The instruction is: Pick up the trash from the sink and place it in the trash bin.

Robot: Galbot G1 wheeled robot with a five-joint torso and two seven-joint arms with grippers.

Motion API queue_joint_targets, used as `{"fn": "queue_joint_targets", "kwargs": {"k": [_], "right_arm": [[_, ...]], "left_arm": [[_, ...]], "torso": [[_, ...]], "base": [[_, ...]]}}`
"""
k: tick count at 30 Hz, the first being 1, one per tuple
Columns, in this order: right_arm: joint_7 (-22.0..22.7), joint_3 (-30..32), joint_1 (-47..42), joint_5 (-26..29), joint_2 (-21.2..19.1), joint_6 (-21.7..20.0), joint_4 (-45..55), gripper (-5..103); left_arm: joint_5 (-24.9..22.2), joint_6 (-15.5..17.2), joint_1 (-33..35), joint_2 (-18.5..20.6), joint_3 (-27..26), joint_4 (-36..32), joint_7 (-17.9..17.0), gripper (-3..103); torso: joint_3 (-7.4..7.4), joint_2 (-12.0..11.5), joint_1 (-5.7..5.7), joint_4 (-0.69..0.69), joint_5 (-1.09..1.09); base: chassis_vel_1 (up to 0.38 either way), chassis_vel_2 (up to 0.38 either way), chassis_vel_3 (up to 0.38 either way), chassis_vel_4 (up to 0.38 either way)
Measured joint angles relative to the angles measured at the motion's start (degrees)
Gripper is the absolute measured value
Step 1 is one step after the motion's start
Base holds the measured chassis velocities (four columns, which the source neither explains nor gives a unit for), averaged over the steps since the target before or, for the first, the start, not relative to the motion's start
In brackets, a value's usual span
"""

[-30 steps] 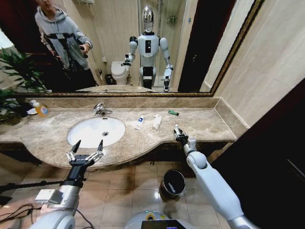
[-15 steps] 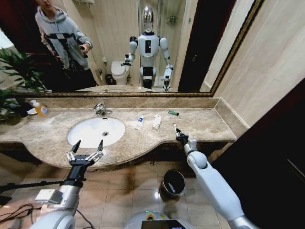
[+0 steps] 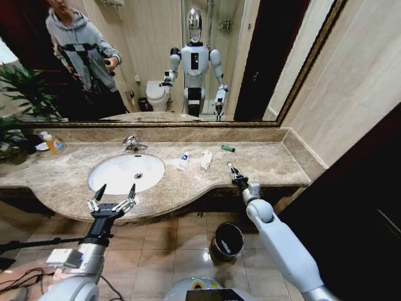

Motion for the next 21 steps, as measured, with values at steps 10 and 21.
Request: {"fn": "queue_joint_targets", "kwargs": {"k": [10, 21], "right_arm": [[0.11, -0.15, 0.46, -0.59, 0.29, -0.64, -1.81, 65], [-0.11, 0.07, -0.04, -0.88, 0.17, -0.68, -1.97, 40]], "left_arm": [[0.0, 0.0, 0.0, 0.0, 0.0, 0.0, 0.0, 100], [0.0, 0.0, 0.0, 0.0, 0.0, 0.0, 0.0, 100]], "torso": [[0.0, 0.0, 0.0, 0.0, 0.0], [0.0, 0.0, 0.0, 0.0, 0.0]], "base": [[0.0, 0.0, 0.0, 0.0], [0.0, 0.0, 0.0, 0.0]]}}
